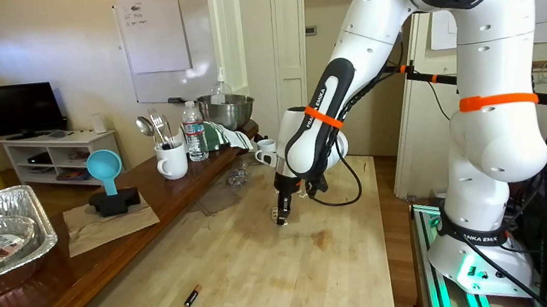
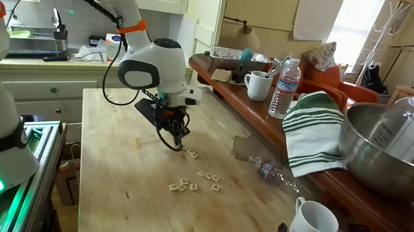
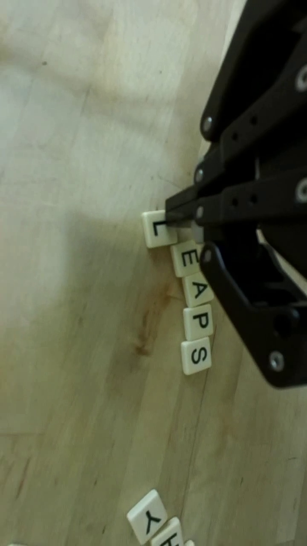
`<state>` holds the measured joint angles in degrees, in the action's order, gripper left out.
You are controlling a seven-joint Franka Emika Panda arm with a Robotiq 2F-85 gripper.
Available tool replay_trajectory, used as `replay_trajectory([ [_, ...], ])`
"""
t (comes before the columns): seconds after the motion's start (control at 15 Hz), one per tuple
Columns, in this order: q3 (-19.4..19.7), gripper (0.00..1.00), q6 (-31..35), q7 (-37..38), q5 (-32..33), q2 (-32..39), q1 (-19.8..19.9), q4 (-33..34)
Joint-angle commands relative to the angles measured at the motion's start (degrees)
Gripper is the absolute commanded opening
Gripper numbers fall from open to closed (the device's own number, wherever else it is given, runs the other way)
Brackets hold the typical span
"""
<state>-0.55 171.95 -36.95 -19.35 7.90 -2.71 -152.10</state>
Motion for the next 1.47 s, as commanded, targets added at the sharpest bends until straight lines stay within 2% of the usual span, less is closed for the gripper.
replay_trajectory([
  [0.0, 0.27, 0.00, -2.17, 1.03, -0.77, -2.77, 0.28, -2.76],
  [0.2, 1.19, 0.00, -1.81, 1.30, 0.14, -3.50, 0.68, -3.56],
  [0.93, 10.04, 0.00, -1.13, 1.39, 3.65, -3.23, 3.56, -0.44],
  [1.4, 8.97, 0.00, -10.37, 2.79, 3.72, -8.84, 2.13, -1.61],
])
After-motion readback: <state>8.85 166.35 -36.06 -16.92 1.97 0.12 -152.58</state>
